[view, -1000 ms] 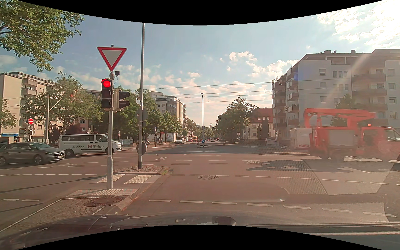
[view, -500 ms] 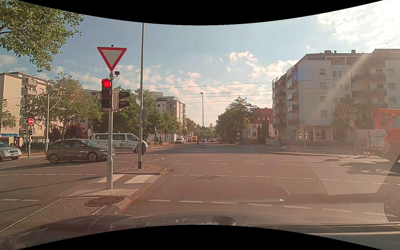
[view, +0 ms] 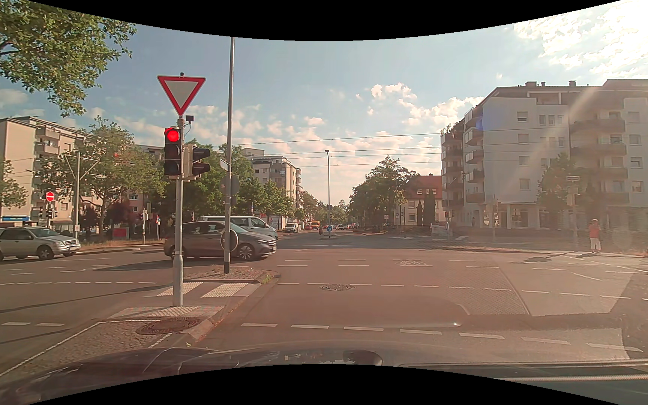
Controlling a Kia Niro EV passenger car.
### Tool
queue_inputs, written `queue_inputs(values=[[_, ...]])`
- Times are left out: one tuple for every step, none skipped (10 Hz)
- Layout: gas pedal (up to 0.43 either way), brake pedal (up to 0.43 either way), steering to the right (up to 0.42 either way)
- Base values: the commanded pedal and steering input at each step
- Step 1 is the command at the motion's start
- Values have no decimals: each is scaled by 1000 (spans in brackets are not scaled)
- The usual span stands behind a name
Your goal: Follow the waypoints while adhering to traffic rules and regulations
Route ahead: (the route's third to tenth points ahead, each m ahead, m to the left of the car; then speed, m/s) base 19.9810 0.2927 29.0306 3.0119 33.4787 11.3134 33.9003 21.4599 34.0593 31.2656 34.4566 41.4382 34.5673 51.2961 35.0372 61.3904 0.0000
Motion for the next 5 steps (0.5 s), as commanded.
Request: queue_inputs(values=[[0,226,3],[0,226,3],[0,226,3],[0,226,3],[0,226,3]])
